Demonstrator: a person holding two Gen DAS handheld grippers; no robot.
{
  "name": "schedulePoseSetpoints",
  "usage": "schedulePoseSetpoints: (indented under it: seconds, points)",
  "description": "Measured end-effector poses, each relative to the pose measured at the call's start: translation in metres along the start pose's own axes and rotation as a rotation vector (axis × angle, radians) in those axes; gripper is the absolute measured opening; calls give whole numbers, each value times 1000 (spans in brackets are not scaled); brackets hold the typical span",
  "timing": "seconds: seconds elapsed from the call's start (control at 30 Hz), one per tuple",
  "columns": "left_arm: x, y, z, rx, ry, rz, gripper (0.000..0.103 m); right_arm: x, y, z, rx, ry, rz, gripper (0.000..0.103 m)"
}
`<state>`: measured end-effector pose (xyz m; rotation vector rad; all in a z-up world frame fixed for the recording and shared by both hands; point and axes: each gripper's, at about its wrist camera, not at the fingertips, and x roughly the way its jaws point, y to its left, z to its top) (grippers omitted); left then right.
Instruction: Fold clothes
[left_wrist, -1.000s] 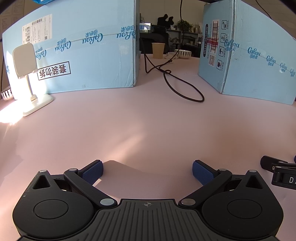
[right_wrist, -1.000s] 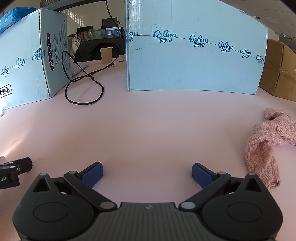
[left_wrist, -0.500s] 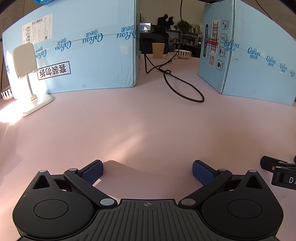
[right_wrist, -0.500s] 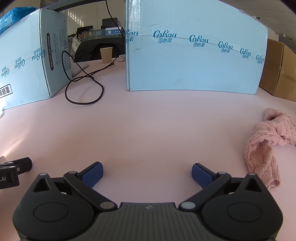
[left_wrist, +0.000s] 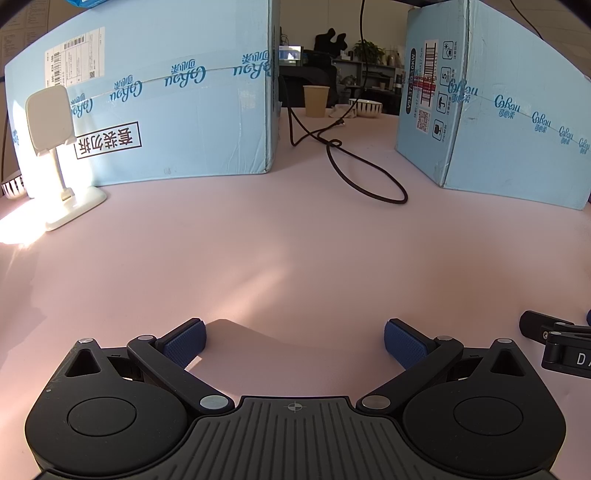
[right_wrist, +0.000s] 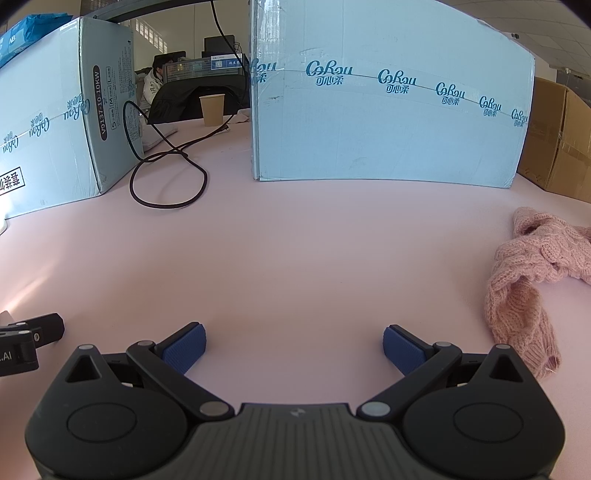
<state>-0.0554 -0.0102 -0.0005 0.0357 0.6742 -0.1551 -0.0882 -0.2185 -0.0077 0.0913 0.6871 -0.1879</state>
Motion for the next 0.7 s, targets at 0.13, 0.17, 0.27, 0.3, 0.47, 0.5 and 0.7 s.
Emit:
schedulePoseSetpoints:
  seconds: [0.13,0.17,0.27,0.3,0.47,0.5,0.7]
  points:
    - [0,0,0,0,0,0,103,0,0,0,0,0,0,103]
    - [0,0,0,-1,0,0,103,-1,0,0,0,0,0,103]
    - [0,0,0,-1,0,-1,103,0,1,0,0,0,0,103]
    - [0,0,0,-1,0,0,103,0,0,0,1,0,1,103]
    - [0,2,1,1,1,1,103,0,1,0,0,0,0,103]
    - [0,2,1,1,1,1,103,0,1,0,0,0,0,103]
    - [0,3,1,-1,1,0,103,0,1,0,2,0,2,103]
